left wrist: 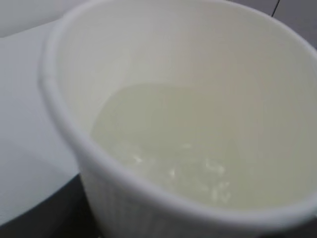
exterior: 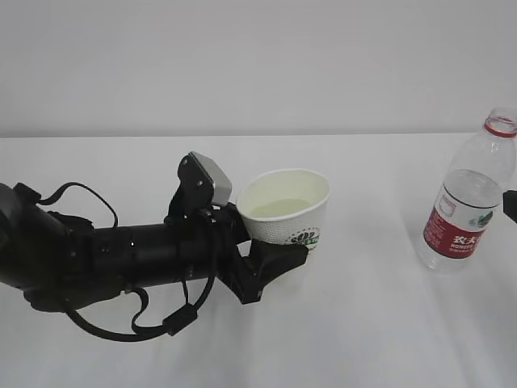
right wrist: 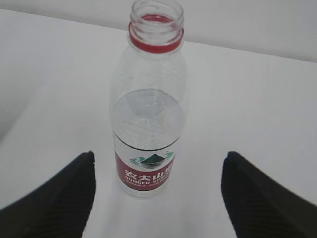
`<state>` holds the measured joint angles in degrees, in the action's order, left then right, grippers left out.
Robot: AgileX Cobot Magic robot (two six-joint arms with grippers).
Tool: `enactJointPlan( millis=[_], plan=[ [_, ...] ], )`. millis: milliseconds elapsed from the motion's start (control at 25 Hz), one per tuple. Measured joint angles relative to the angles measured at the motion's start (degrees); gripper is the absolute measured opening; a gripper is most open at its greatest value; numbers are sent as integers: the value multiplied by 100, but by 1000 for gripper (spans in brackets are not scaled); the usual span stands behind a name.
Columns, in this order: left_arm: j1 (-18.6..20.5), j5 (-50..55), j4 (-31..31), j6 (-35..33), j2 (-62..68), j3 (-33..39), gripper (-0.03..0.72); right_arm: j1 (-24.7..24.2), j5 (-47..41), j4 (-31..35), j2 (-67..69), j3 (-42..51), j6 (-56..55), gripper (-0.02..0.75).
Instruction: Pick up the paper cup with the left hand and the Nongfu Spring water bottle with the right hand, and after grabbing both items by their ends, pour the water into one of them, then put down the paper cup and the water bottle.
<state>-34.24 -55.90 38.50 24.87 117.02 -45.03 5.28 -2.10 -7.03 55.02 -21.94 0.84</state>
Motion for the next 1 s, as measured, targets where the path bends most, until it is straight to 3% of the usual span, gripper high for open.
enactJointPlan(
  millis=[280,1000],
  plan=[
    [276,-9,-198,-90,0,0,486,0,0,-2,0,0,0,594],
    [1544,-56,-253,-103,0,45,485,0,0,-2,0,0,0,593]
  ],
)
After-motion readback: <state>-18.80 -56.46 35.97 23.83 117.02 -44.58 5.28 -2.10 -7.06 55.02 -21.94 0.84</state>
